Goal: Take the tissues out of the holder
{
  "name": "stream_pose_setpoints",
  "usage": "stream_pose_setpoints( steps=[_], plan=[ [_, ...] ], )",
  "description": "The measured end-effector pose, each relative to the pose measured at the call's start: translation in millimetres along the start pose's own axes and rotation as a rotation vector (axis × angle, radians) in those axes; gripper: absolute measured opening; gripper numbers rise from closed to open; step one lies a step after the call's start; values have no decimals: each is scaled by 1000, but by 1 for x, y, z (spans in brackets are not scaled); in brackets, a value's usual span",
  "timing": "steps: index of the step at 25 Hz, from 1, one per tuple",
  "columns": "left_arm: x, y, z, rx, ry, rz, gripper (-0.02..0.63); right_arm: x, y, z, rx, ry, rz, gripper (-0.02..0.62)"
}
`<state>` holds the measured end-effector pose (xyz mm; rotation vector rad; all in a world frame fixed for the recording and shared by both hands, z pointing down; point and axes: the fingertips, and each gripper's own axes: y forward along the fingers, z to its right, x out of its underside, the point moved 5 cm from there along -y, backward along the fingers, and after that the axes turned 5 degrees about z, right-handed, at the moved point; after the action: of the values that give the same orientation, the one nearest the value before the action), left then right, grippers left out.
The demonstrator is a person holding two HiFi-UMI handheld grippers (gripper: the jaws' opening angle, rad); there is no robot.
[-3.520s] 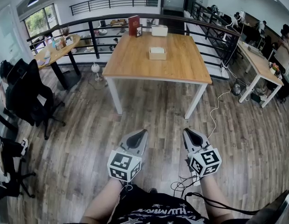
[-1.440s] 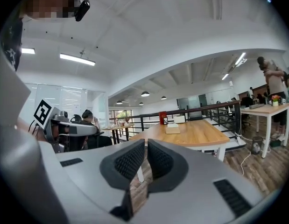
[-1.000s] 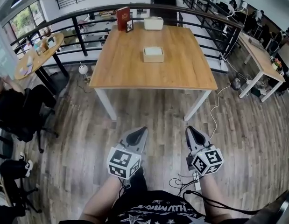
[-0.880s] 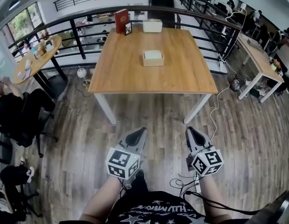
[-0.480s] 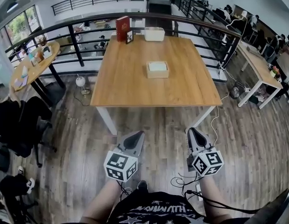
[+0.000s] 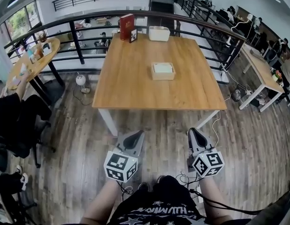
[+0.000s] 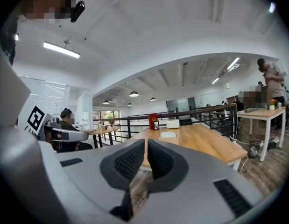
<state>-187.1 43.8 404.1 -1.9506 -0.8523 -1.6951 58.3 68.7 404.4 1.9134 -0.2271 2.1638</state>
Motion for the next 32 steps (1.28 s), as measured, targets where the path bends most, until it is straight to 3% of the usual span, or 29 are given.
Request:
stream_pose_setpoints(
  steps=[8,13,22,32],
  plan=[
    [3,36,-19,-54,12,-13,14,9,35,39,-8,30,-4,29],
    [2,69,-35,-102,6,-18,14,13,80,61,-60,46,-15,29],
    [1,156,-59,-136,-2,-43,14,10,159,127,-96,71,-24,29],
    [-8,254,-66,-131,-2,-55,14,-6,214,214,-68,81,-25,29]
  ],
)
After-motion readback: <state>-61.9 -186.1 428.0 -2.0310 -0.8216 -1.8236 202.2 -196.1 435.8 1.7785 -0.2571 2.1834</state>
